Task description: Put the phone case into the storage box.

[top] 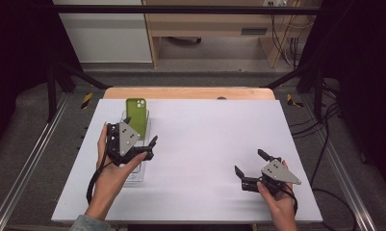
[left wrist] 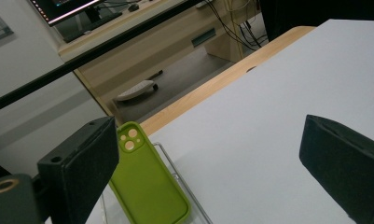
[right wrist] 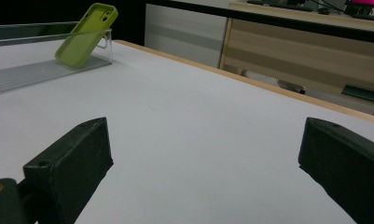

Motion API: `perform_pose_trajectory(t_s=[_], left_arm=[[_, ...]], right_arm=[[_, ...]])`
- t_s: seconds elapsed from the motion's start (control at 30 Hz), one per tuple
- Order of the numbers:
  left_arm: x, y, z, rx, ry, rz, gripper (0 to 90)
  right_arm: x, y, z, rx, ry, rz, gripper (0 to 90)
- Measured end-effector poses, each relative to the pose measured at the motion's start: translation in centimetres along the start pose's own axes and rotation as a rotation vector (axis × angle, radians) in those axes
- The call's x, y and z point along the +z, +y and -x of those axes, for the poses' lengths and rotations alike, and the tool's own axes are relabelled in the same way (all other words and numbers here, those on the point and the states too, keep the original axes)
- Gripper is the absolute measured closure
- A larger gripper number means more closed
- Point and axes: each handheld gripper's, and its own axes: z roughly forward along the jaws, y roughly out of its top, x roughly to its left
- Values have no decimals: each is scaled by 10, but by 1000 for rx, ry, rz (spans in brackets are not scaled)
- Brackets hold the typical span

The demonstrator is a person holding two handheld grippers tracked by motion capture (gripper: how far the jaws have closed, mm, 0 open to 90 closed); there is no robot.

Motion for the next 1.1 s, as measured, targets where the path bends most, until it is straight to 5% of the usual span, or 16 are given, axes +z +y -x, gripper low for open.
perform_pose_trajectory(t_s=[0.87,1.1], left_arm=[[-26,-8,-27,-95,26,70,25],[-32,-12,-34,-110,37,90,25]], right_arm=[[1,0,-1,5,25,-11,29],[2,-3,3,51,63,-31,30]])
